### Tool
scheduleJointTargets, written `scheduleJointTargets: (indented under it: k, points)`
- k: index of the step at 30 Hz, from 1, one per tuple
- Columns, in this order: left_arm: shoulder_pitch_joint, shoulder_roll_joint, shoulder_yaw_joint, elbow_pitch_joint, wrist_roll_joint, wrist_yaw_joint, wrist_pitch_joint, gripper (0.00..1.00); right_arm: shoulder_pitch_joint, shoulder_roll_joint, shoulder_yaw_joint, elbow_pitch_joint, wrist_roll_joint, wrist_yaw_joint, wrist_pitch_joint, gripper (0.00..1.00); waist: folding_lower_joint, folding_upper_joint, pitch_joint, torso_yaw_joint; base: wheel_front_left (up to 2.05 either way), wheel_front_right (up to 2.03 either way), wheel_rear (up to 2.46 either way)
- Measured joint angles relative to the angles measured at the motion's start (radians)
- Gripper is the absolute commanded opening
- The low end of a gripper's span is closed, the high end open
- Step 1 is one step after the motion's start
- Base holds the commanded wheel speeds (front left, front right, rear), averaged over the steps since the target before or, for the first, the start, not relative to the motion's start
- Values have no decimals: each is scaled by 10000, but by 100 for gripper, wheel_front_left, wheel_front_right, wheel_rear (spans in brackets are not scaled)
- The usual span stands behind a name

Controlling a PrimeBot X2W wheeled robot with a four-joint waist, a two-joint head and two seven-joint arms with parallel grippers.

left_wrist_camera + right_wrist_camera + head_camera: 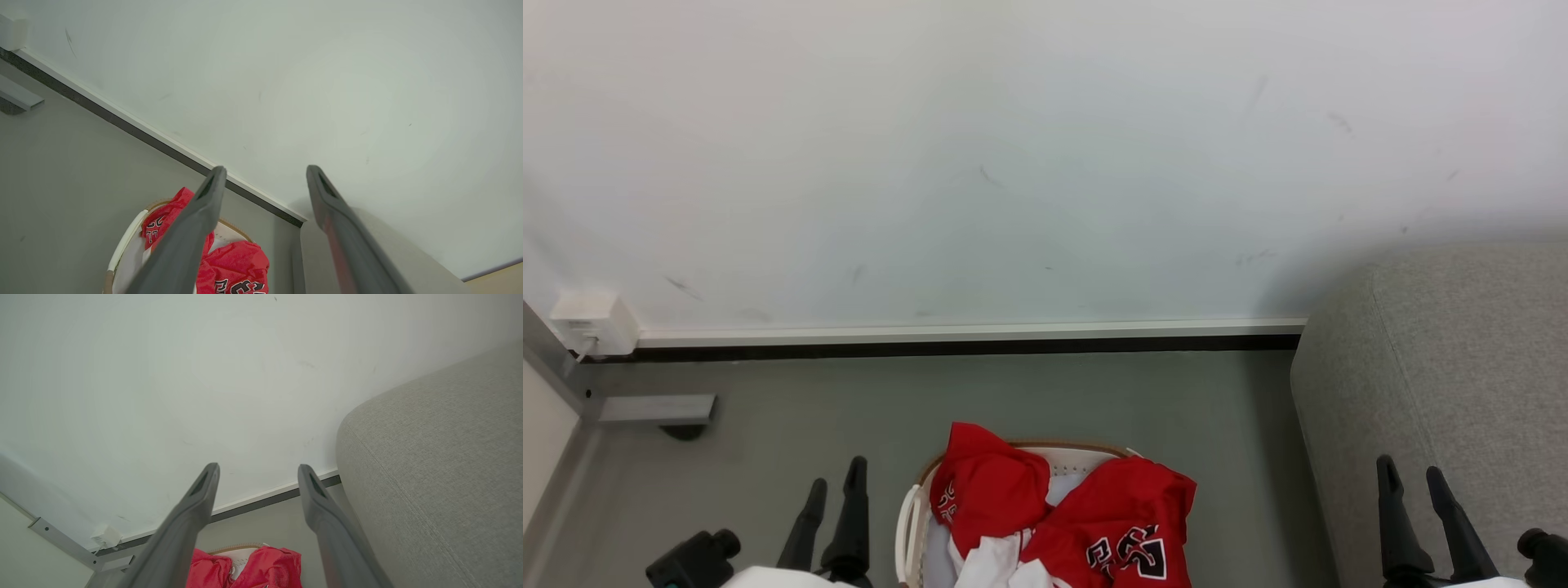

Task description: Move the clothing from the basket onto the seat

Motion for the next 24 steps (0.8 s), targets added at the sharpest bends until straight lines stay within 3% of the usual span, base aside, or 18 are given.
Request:
scheduleJointTargets:
  k: [24]
  points:
    - [283, 15, -332, -207, 3116, -33, -625, 100, 274, -29, 159, -4, -2800, 0, -665, 100, 0, 0, -147, 125, 0, 0, 0]
